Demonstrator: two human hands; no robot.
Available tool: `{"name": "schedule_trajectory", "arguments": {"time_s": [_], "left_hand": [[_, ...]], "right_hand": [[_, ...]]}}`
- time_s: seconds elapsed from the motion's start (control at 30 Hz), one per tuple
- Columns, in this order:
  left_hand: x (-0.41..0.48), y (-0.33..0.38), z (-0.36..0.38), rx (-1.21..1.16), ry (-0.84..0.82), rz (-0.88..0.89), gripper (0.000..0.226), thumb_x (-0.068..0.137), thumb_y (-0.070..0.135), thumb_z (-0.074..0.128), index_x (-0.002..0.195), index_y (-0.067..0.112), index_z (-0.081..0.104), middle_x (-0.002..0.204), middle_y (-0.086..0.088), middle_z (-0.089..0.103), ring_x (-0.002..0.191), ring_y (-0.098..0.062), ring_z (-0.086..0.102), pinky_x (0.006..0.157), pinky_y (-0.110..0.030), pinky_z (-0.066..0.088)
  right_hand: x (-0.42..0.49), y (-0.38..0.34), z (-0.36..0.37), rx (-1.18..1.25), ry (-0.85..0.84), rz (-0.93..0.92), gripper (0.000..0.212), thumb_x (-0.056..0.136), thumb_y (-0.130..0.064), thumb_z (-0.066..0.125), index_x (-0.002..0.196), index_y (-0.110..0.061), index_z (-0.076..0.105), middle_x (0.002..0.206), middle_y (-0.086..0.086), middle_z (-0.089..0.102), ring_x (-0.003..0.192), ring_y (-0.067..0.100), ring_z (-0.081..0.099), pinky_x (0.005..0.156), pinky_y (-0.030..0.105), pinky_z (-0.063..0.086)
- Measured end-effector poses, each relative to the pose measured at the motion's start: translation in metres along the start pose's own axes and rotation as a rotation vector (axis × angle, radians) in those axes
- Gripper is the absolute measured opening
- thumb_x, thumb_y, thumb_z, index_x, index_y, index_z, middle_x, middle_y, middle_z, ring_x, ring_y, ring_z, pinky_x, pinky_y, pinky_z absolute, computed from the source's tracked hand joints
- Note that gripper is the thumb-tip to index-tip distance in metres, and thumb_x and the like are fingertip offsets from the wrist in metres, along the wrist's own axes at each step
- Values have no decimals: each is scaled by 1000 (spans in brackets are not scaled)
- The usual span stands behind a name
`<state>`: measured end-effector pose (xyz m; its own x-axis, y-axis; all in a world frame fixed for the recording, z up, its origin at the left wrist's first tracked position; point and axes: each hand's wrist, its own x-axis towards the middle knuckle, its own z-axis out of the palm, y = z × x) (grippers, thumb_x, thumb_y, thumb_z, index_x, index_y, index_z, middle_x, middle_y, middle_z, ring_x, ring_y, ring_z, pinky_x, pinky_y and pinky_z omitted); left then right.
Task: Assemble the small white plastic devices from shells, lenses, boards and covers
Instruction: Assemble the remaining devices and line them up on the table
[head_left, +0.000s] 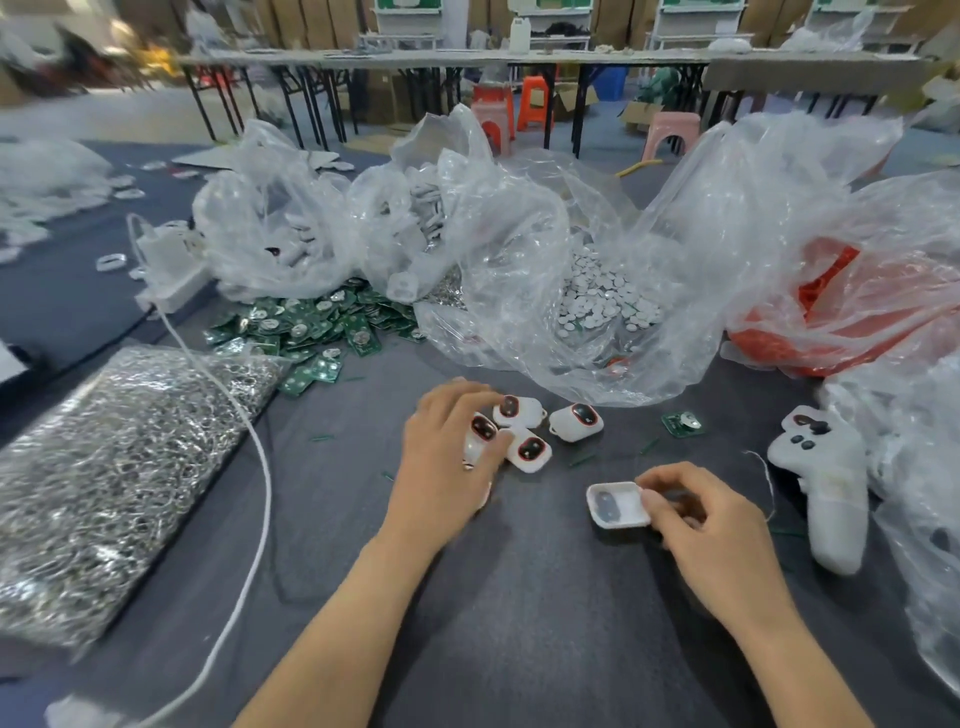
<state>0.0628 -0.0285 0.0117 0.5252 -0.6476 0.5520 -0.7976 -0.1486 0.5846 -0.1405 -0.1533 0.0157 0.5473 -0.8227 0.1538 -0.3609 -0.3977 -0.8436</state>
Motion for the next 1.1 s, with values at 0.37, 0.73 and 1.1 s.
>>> {"name": "schedule_trajectory", "arguments": {"time_s": [0.37,0.73,1.1], "left_hand": [[33,-111,-60,639,20,-484,30,92,23,53,120,18,62,122,-11,56,115,-34,45,92,-46,36],[29,-91,-55,559,308,-196,8,89,18,64,93,12,65,100,-8,65,98,-34,54,78,-42,37],[41,-64,-50,362,336,-353,19,97,19,53,102,15,70,92,-8,71,92,-27,60,84,-37,37]], "right_hand": [[-2,-7,0,-34,-41,-53,21,84,-7,69,77,-27,68,76,-9,69,70,-4,59,59,4,40],[-3,-9,-2,-29,-42,-37,24,85,-7,68,73,-28,67,69,-22,66,66,-2,61,60,4,42],[-2,-3,0,40,49,-40,23,87,-9,65,76,-30,66,70,-15,68,60,6,62,66,30,53]]}}
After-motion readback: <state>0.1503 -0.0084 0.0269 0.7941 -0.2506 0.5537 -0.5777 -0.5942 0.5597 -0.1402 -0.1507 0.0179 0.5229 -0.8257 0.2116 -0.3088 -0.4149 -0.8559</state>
